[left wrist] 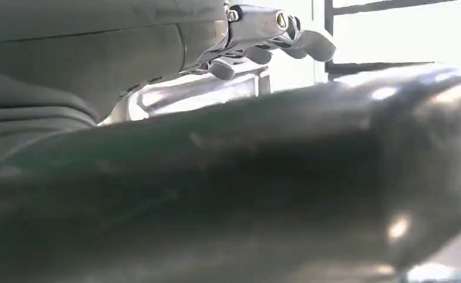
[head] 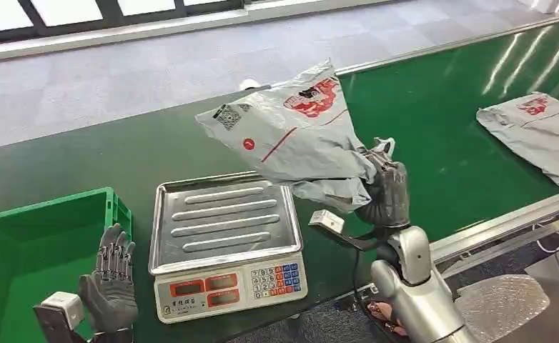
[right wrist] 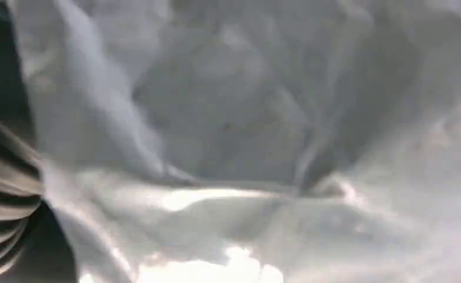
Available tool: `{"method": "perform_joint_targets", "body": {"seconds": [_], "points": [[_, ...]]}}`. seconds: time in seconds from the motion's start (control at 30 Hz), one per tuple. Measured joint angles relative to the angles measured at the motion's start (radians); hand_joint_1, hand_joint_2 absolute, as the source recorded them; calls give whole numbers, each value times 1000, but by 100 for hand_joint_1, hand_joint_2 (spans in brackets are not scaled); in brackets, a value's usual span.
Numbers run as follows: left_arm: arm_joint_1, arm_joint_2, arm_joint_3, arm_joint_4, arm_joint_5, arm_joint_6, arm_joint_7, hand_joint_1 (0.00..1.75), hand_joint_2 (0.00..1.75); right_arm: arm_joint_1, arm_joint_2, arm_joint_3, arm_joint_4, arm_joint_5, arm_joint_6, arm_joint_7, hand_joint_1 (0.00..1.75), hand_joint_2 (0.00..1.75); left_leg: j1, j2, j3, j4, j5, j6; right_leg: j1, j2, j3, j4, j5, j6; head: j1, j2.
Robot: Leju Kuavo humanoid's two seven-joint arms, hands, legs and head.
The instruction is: Moved the parcel from conveyor to table for the left to box.
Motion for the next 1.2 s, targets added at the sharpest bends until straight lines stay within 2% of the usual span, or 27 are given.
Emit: {"method": "perform_joint_targets", "body": {"seconds": [0.03,0.13,0.27,0.43,0.63,0.67,0.7,0.9,1.2], "points": [[-7,-3,-3,3,-3,-3,0,0,0,-28,18,31,31,-23,2,-17,175,175,0,0,7,0,2,-1,0,0,-1,0,1,0,0,0],[-25,-8,-11,15,-8,-7,5,0,0,-88,66,135,103,-52,5,-24,175,175,0,-2,4,0,6,-3,1,-1,-3,1,4,-1,-1,0],[-31,-8,-16,21,-11,-8,8,0,0,-120,109,233,151,-114,81,-48,175,175,1,-3,3,0,5,-3,3,-3,-4,1,3,-2,0,0],[-28,-12,-17,16,-14,-8,18,0,0,-121,146,323,185,-206,173,-57,175,175,1,-4,2,0,5,-4,3,-4,-5,1,3,-2,0,0],[-8,-13,-17,-11,-16,1,35,0,0,-100,147,359,188,-175,317,19,175,175,1,-5,2,0,5,-4,2,-4,-5,1,3,-2,0,0],[-5,-13,-17,-14,-16,1,35,0,0,-93,146,362,188,-172,325,24,140,175,1,-5,1,0,5,-4,2,-4,-5,1,3,-2,0,0],[-2,-13,-17,-16,-16,1,35,0,0,-89,146,363,188,-169,328,26,0,175,1,-5,1,0,5,-4,2,-3,-5,1,3,-2,0,0],[23,-14,-16,-35,-19,17,47,0,0,-54,136,366,198,-108,412,120,0,175,1,-5,1,0,5,-4,2,-4,-6,1,3,-2,0,0],[41,-16,-16,-53,-24,23,51,0,0,-34,126,366,214,-104,412,127,0,175,1,-5,1,0,5,-4,2,-3,-6,1,3,-2,0,0]]}}
